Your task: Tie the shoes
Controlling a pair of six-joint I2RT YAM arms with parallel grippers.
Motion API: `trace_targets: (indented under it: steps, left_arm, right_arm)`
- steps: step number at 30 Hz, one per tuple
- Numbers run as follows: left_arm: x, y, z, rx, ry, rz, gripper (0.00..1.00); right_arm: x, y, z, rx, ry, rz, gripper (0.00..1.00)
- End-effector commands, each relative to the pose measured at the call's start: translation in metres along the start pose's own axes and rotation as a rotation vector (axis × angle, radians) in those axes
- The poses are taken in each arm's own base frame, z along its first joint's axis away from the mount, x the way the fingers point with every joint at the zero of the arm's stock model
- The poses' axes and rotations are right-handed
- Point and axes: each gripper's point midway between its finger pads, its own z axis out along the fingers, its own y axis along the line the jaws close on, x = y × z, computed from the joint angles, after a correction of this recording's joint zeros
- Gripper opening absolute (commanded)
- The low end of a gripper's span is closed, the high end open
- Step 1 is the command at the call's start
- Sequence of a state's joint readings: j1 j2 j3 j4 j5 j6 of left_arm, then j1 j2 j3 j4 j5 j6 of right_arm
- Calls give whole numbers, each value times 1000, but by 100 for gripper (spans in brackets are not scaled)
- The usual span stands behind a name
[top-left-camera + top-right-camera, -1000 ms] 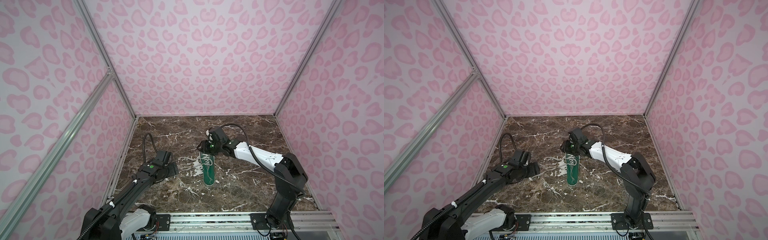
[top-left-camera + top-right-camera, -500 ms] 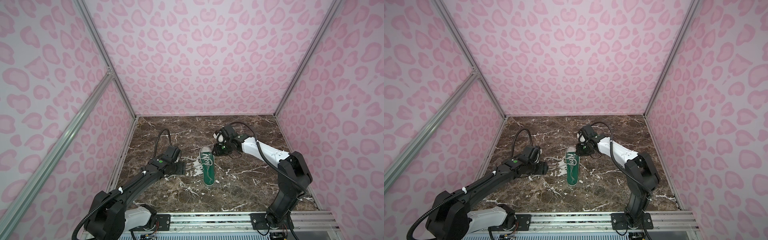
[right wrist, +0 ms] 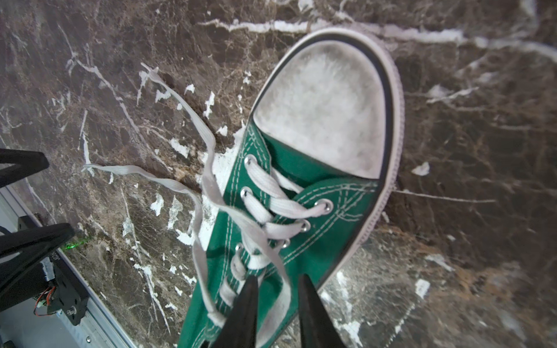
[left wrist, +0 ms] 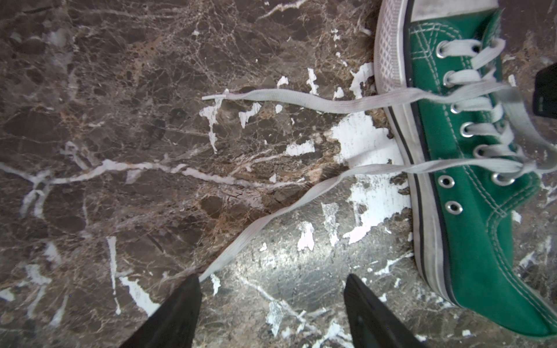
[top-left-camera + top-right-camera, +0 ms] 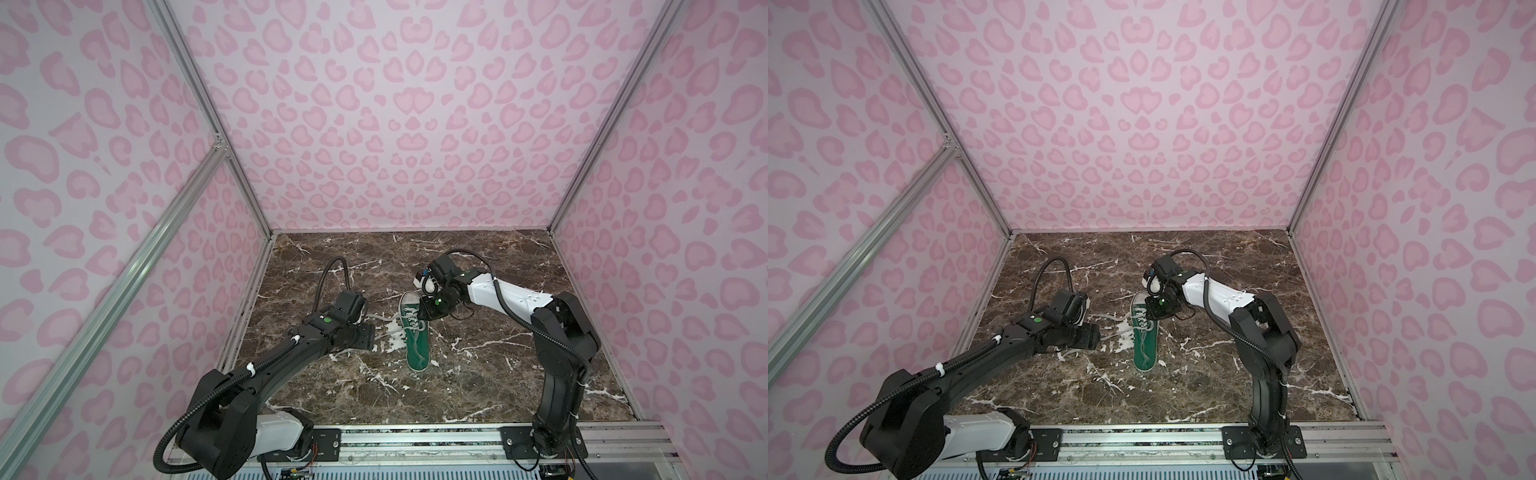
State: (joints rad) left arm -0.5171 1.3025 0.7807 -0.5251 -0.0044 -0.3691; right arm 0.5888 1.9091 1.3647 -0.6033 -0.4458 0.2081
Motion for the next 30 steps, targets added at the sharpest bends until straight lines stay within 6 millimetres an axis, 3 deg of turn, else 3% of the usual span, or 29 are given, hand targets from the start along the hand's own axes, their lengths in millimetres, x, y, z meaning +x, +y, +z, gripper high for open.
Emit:
trace_targets:
  steps: [1,5,20,30]
  left_arm:
    - [-2,-2,1,7,3,-24,76]
    - [-1,-2,4,7,15,-32,75]
    - [-1,-2,2,0,21,-31,73]
    - [-3,-5,4,13,-3,1,72]
  right_arm:
    - [2,0,4,-5,16,-25,26]
    - [1,-1,6,-5,25,-39,25]
    - [15,5,5,-36,53,-49,1]
    - [34,19,-1,-65,80,-63,0]
